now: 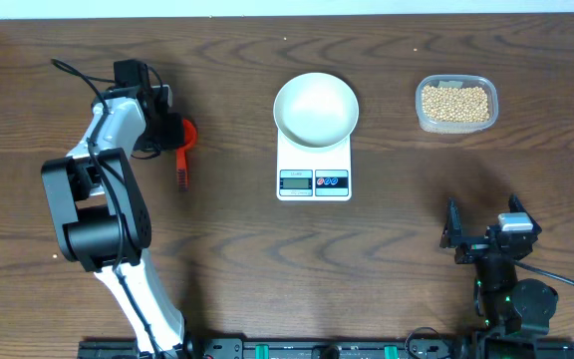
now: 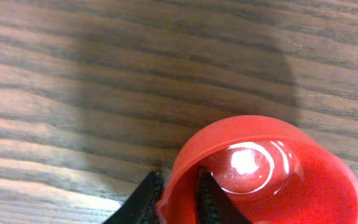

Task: Scoop item into bowl and weigh 50g on scale
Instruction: 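Reach the left gripper forward and grasp the red scoop's bowl, then lift the red scoop with the left gripper toward the scale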

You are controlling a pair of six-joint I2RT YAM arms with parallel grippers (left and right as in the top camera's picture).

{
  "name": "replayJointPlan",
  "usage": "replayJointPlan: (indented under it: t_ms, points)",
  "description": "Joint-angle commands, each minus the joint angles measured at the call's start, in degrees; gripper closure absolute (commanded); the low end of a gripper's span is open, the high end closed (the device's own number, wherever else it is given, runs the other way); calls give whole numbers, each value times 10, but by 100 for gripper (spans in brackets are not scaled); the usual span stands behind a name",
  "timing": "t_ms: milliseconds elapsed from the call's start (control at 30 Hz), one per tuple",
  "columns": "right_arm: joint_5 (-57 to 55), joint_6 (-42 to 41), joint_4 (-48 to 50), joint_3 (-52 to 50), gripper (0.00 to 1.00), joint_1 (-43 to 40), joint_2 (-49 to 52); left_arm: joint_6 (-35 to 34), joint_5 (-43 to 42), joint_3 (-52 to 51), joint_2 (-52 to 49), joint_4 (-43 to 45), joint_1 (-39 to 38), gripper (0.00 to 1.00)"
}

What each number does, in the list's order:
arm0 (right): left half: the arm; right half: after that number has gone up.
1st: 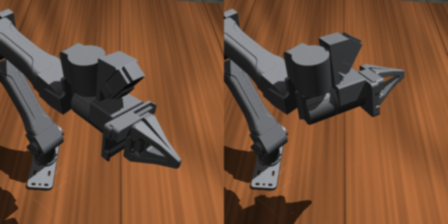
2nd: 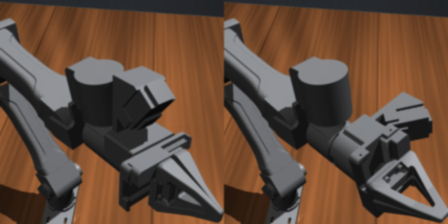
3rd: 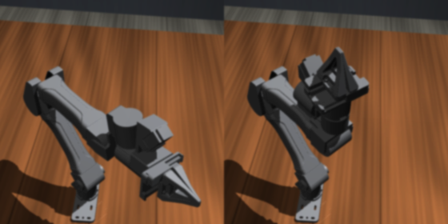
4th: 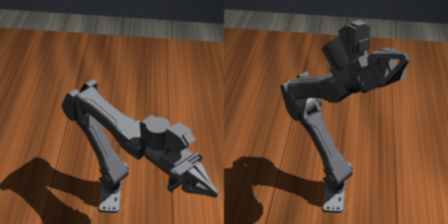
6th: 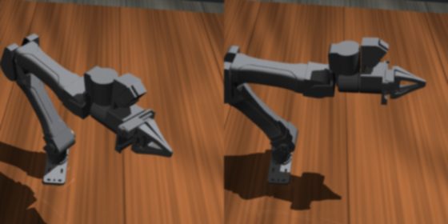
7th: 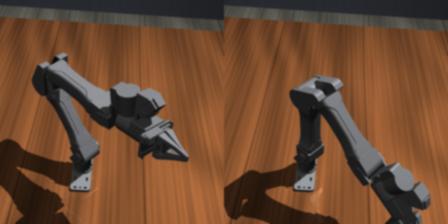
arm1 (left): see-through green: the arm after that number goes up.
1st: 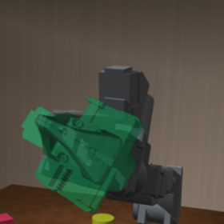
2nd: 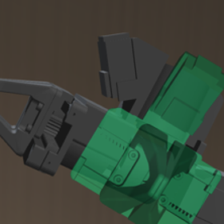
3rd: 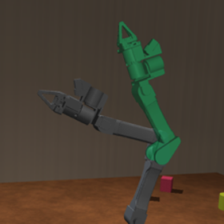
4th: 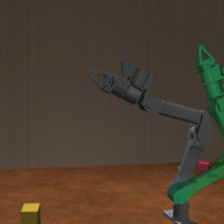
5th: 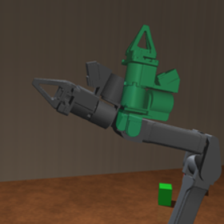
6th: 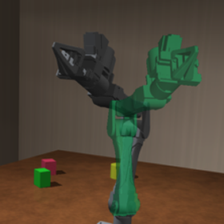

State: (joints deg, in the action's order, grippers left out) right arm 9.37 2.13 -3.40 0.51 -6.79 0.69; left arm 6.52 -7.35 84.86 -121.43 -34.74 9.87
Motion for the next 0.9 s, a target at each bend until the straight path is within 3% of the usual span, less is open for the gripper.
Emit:
replayJointPlan:
  t_ms: [0, 167, 367, 500, 667, 867]
  points:
    - [0, 3, -1, -2, 1, 5, -3, -21, 3, 10, -10, 6, 1, 92]
    - [0, 3, -1, -2, 1, 5, -3, -67, 4, 10, -6, 10, 1, 93]
    - [0, 3, -1, -2, 1, 5, -3, -211, 3, 12, 53, 10, 1, 93]
    - [0, 3, -1, -2, 1, 5, -3, -327, 3, 12, 122, -3, 0, 93]
    - [0, 3, -1, -2, 1, 5, -3, -522, -11, 12, 218, -49, 0, 93]
    - [0, 3, -1, -2, 1, 5, -3, -658, -80, 12, 292, -110, -4, 93]
